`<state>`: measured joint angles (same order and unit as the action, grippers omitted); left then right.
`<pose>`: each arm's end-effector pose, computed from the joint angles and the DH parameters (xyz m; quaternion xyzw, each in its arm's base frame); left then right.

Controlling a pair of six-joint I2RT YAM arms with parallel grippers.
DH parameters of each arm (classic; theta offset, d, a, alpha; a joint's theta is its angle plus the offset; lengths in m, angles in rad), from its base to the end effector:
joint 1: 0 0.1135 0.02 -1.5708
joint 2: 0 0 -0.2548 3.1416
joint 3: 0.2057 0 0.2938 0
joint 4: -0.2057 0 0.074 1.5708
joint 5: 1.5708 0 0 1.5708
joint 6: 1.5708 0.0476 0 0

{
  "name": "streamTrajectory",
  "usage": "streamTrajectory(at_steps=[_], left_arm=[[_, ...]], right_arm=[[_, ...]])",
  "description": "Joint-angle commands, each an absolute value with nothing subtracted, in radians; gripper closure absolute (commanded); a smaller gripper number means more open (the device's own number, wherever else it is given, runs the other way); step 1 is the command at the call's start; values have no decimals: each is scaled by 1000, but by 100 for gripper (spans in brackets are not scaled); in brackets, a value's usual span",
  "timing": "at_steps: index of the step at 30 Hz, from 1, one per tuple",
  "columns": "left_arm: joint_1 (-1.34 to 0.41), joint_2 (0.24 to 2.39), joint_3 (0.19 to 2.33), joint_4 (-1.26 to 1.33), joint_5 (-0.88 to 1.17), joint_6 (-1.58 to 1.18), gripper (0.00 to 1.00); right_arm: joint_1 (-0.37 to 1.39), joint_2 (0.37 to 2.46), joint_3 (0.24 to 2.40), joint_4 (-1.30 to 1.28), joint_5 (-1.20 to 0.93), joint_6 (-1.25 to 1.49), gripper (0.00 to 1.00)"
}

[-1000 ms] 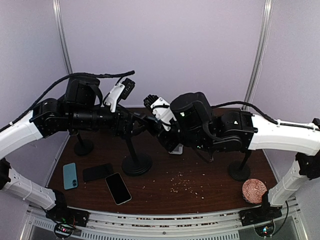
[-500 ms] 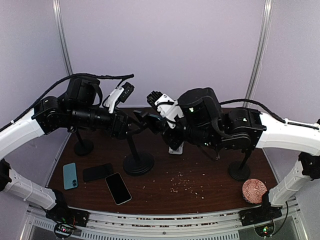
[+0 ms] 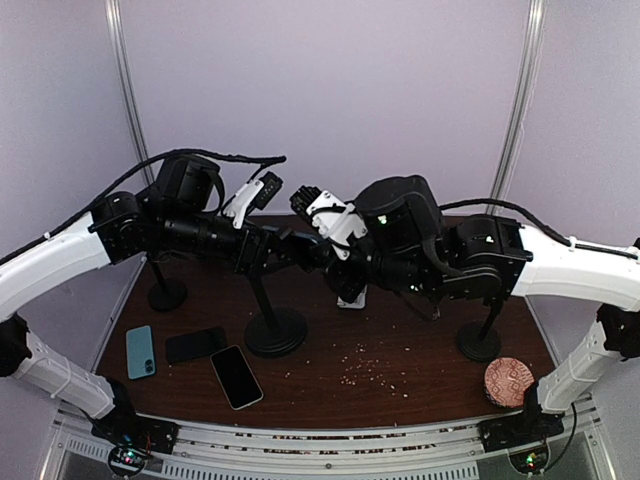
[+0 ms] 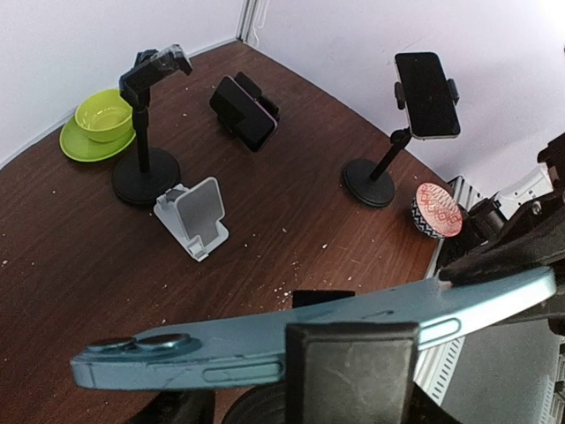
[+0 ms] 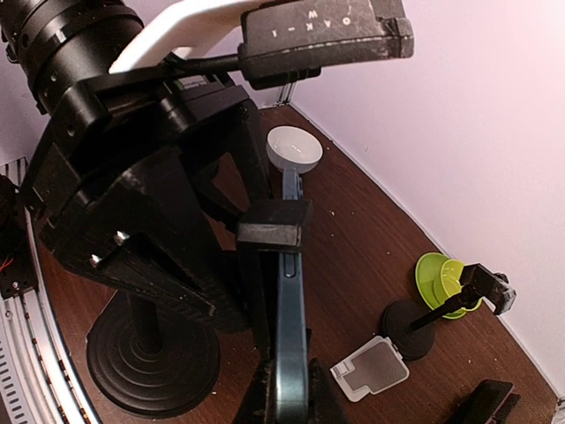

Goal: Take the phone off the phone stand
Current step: Hold the phone stand with the phone.

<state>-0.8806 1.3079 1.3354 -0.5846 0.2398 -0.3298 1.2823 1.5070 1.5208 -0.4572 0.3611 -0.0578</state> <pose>0.2088 -0.2707 0.3639 0.2919 0.8195 -0.3602 0.3368 0.1292 0.3764 0.3809 -0.4412 0.7113 0.1779 0.5174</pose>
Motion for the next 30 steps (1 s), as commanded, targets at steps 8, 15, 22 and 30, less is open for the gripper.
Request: streamTrajectory(at_steps=[8, 15, 22, 30], left_arm=[[-871, 1364, 1386, -504, 306, -350, 47], [-871, 1352, 1362, -415, 351, -395, 49], [-871, 1344, 1336, -358, 426, -414, 47], [-871, 1354, 1342, -367, 413, -398, 72]], right_arm=[[1284, 1482, 1631, -352, 373, -51, 100], [1289, 1506, 1648, -357, 370, -52, 100], [1290, 1522, 1656, -352, 366, -55, 100], [1289, 1537, 1686, -360, 356, -54, 100]])
